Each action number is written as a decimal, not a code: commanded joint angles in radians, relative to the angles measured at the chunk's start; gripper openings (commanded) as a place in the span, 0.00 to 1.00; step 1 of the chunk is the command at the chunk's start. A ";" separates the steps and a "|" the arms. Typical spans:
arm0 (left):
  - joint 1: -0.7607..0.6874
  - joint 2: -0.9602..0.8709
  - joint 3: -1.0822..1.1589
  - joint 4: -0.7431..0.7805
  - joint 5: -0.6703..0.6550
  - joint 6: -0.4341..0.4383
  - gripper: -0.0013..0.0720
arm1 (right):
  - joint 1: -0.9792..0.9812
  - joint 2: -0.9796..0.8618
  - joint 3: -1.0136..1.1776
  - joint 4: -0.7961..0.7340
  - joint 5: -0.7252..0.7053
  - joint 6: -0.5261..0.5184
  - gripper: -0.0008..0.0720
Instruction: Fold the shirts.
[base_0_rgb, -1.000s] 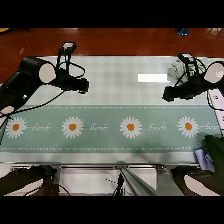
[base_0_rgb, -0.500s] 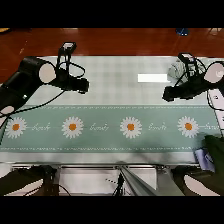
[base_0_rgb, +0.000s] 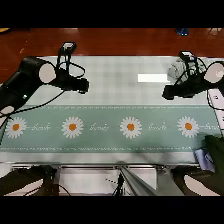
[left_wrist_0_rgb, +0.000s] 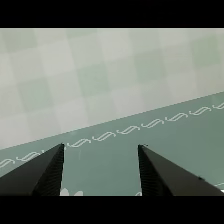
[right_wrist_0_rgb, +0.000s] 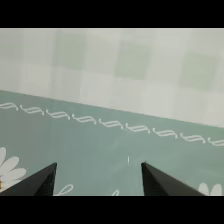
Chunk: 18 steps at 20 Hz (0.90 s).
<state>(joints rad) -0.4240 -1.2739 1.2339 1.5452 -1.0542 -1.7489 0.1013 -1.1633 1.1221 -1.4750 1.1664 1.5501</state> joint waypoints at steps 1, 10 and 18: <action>0.000 -0.004 0.000 0.000 0.000 0.000 0.75 | 0.000 -0.001 0.000 -0.017 -0.159 0.001 0.83; 0.006 -0.018 0.000 0.000 -0.003 0.000 0.75 | -0.330 -0.129 0.109 -0.578 -0.598 0.745 0.82; 0.006 -0.018 0.000 0.000 -0.004 0.000 0.75 | -0.542 -0.360 0.148 -0.058 -0.700 0.529 0.82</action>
<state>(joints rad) -0.4187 -1.2915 1.2339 1.5452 -1.0580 -1.7489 -0.3958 -1.4471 1.2621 -1.7279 0.5209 2.1689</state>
